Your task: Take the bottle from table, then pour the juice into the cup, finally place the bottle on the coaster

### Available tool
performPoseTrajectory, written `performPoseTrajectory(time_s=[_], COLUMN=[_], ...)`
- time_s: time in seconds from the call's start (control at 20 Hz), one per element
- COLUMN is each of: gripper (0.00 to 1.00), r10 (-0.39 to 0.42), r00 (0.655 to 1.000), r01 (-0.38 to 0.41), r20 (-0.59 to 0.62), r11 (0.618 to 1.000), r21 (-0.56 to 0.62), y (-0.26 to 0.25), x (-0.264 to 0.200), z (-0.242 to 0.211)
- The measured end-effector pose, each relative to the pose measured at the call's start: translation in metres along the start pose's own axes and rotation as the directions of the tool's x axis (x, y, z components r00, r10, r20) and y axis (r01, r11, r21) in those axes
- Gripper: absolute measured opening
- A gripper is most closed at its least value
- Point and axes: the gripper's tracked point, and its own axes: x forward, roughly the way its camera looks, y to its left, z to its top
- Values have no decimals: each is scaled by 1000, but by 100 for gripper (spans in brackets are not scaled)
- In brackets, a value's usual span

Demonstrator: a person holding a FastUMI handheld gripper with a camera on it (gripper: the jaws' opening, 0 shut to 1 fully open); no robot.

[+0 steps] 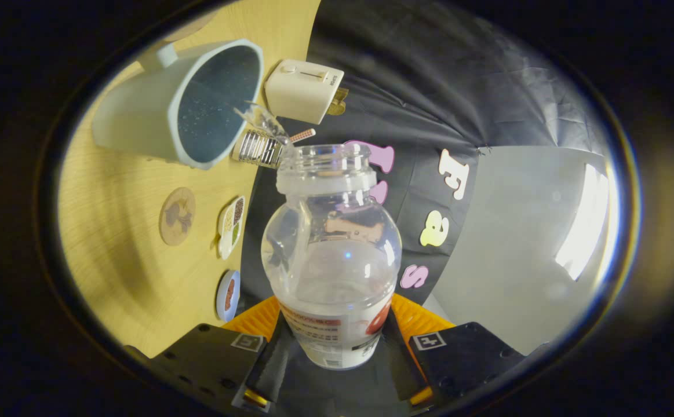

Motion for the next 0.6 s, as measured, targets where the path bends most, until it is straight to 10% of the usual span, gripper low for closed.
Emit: performPoseTrajectory(time_s=[0.6], gripper=[77], r10=[-78], r00=[995], r01=[83], r20=[55], r11=[992], r21=[-95], y=[-23], x=[3], z=[7])
